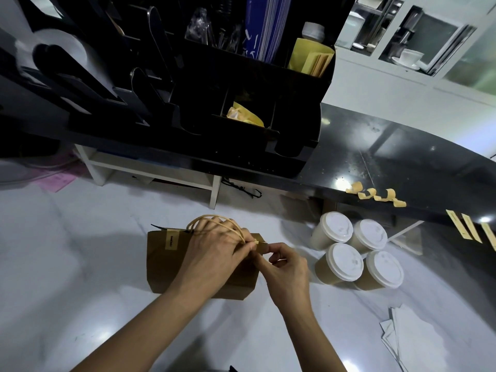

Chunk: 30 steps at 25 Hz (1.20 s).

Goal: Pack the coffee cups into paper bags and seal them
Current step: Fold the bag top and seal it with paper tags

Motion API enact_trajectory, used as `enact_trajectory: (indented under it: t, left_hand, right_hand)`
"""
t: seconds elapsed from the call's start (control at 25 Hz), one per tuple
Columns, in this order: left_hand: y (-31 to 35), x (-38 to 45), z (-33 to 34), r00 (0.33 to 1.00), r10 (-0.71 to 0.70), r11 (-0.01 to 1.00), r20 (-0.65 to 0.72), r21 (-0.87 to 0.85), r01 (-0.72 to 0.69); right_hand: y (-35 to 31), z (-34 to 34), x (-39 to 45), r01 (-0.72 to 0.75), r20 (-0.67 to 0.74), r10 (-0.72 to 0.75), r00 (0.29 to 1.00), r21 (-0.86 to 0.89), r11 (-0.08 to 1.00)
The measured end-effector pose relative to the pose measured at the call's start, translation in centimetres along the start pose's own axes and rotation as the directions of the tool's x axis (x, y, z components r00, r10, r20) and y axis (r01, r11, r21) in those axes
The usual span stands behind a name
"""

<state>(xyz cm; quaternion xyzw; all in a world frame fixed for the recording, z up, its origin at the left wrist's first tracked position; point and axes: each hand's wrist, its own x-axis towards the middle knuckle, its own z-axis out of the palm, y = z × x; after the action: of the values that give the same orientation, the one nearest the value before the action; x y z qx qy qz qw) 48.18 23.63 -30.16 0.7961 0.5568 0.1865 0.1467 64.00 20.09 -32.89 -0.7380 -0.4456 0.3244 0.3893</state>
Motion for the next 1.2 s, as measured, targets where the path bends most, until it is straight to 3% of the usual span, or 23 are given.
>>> enact_trajectory:
  t: [0.24,0.44,0.68,0.88,1.08,1.2]
  left_hand:
    - [0.4,-0.2,-0.2,0.993,0.111,0.991,-0.041,0.074,-0.108]
    - [0.4,0.0,0.0,0.996,0.080,0.995,-0.040,0.064,-0.077]
    - [0.0,-1.3,-0.7,0.996,0.056,0.990,-0.075,-0.125,-0.065]
    - [-0.6,-3.3,-1.4,0.992,0.073,0.980,-0.099,-0.177,-0.090]
    - [-1.7,-5.1,-2.7,0.932,0.099,0.959,-0.350,-0.215,-0.183]
    - [-3.1,-6.3,-3.0,0.883,0.004,0.968,-0.469,-0.218,-0.120]
  right_hand:
    - [0.4,0.1,0.1,0.006,0.014,-0.007,1.000,0.052,0.999]
    - [0.5,0.2,0.1,0.012,0.002,-0.012,1.000,0.028,1.000]
    - [0.6,0.4,0.0,0.016,-0.012,-0.015,1.000,0.028,0.999]
    - [0.6,0.9,-0.2,0.021,-0.038,-0.020,0.999,0.025,0.999]
    - [0.7,1.5,-0.5,0.018,-0.058,-0.015,0.998,0.055,0.998]
    - [0.8,1.6,-0.7,0.020,-0.070,-0.015,0.997,0.066,0.998]
